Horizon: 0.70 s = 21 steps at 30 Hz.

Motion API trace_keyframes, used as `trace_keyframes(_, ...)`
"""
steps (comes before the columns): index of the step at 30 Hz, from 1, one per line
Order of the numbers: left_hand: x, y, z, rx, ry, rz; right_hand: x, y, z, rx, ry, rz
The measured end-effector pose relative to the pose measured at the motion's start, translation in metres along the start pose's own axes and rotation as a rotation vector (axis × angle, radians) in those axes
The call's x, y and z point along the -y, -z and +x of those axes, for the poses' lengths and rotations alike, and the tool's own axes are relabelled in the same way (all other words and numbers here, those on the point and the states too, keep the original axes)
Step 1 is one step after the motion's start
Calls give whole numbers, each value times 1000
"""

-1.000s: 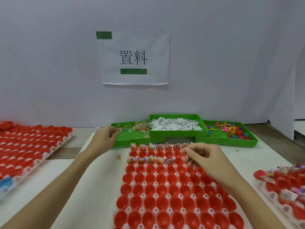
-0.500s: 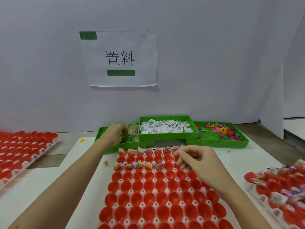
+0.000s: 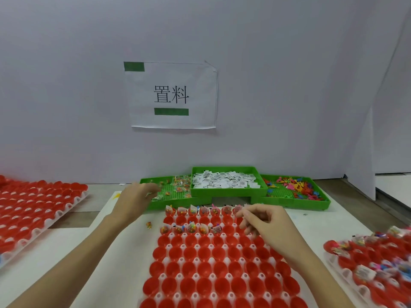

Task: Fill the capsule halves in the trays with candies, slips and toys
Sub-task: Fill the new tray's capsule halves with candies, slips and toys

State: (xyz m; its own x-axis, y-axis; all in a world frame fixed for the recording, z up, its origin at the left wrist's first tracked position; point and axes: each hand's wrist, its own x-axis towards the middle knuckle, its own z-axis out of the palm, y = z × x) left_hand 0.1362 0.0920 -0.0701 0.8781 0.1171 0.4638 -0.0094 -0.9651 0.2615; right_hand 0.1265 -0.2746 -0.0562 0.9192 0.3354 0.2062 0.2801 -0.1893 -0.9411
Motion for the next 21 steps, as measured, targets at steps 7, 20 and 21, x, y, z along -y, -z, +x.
trace_keyframes(7,-49,15,-92,-201,-120,-484,2,4,0,-44,32,-47)
trace_keyframes(20,-80,18,-129,-176,-244,-603,17,-41,61,-145,287,-544)
trace_keyframes(21,-82,19,-129,-188,-255,-592,19,-46,74,-121,297,-590)
